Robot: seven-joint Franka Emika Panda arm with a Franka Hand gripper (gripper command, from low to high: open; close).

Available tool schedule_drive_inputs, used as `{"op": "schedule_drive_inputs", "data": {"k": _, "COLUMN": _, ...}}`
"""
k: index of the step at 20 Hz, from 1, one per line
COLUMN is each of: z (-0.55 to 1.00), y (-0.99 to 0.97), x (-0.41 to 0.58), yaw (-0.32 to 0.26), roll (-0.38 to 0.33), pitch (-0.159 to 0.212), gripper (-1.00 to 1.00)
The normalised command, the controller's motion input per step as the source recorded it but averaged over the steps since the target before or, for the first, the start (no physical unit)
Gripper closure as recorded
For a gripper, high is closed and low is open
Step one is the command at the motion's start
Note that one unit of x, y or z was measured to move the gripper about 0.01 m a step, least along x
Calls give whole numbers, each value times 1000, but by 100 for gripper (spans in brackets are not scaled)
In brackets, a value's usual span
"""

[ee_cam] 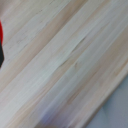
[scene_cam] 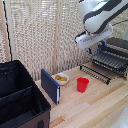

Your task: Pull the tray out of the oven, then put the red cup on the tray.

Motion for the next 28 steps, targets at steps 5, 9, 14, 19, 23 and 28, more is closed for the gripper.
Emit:
{"op": "schedule_drive_inputs", "data": {"k": 5, "z": -225, "y": -270, "x": 0, "yaw": 0, "roll": 327, "pitch": -96, "gripper": -100}}
{"op": "schedule_drive_inputs", "data": {"k": 9, "z": -321, "y": -218, "x": 0, "yaw": -1, "roll": 300, "pitch": -6, "gripper": -100}}
{"op": "schedule_drive_inputs", "data": {"k": 14, "z": -439, "y": -57, "x": -2, "yaw": -10, "roll": 259, "pitch": 0, "gripper": -100}}
{"op": "schedule_drive_inputs", "data": {"k": 19, "z": -422, "y": 1, "x": -5, "yaw": -39, "roll": 170, "pitch": 0, "gripper": -100}}
{"op": "schedule_drive_inputs", "data": {"k": 23, "z": -346, "y": 0, "x": -17, "yaw": -59, "roll": 113, "pitch": 0, "gripper": -100}}
{"op": "schedule_drive_inputs", "data": {"k": 28, "z": -350, "y": 0, "x": -38, "yaw": -62, "roll": 89, "pitch": 0, "gripper": -100}}
